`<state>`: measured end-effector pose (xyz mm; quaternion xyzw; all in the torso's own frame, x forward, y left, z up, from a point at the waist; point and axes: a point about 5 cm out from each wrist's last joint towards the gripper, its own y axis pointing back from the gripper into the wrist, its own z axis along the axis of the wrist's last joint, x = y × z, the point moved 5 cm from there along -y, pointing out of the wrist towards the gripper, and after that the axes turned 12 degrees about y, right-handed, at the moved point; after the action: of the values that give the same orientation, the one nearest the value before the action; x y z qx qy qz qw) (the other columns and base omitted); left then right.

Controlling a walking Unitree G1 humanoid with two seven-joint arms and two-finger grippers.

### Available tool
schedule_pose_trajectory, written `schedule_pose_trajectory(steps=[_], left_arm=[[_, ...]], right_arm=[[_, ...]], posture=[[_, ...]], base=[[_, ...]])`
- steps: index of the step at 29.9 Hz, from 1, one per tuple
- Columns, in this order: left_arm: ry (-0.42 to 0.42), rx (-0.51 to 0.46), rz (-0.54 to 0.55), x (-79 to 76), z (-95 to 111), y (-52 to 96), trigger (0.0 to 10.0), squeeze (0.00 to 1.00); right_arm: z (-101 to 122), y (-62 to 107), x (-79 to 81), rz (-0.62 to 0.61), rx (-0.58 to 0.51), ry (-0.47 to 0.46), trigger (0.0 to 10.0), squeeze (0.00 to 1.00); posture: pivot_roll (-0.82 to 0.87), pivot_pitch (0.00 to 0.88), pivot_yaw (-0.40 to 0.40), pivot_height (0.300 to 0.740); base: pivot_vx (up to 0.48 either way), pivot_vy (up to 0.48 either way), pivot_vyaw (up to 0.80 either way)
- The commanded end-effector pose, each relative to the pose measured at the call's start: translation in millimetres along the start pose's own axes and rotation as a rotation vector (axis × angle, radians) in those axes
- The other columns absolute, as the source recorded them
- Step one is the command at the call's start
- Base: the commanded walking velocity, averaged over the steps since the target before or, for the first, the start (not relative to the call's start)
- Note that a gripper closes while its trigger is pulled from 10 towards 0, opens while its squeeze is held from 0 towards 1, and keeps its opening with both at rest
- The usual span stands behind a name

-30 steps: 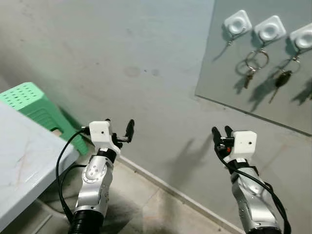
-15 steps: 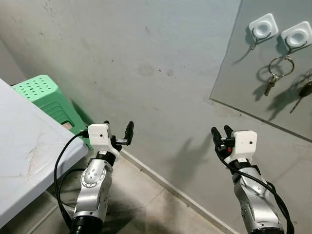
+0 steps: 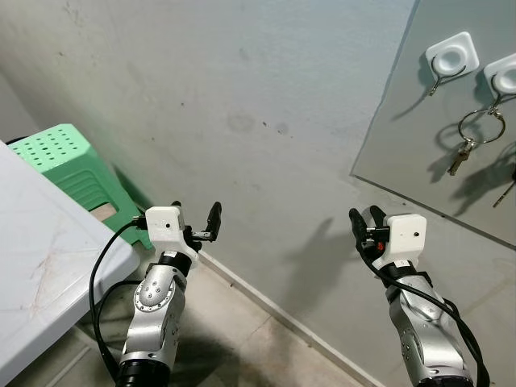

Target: Hang keys on a hook

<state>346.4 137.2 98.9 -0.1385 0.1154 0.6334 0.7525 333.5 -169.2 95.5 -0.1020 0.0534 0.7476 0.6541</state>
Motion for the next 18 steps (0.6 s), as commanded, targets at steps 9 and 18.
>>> schedule_pose_trajectory(steps=[9,18], left_arm=[[-0.011,-0.007,0.013,2.0,2.3,3.9,10.0,0.00],[-0.012,-0.010,0.015,1.8,2.9,3.5,10.0,0.00]], right_arm=[[1.3,0.6,0.4,0.014,0.005,0.010,10.0,0.00],[1.7,0.5,-0.7,0.016,0.004,0.006,10.0,0.00]], posture=[[-0.02,0.000,-0.037,0.740],[-0.03,0.000,-0.040,0.740]], base=[[0.000,0.000,0.80],[0.000,0.000,0.80]])
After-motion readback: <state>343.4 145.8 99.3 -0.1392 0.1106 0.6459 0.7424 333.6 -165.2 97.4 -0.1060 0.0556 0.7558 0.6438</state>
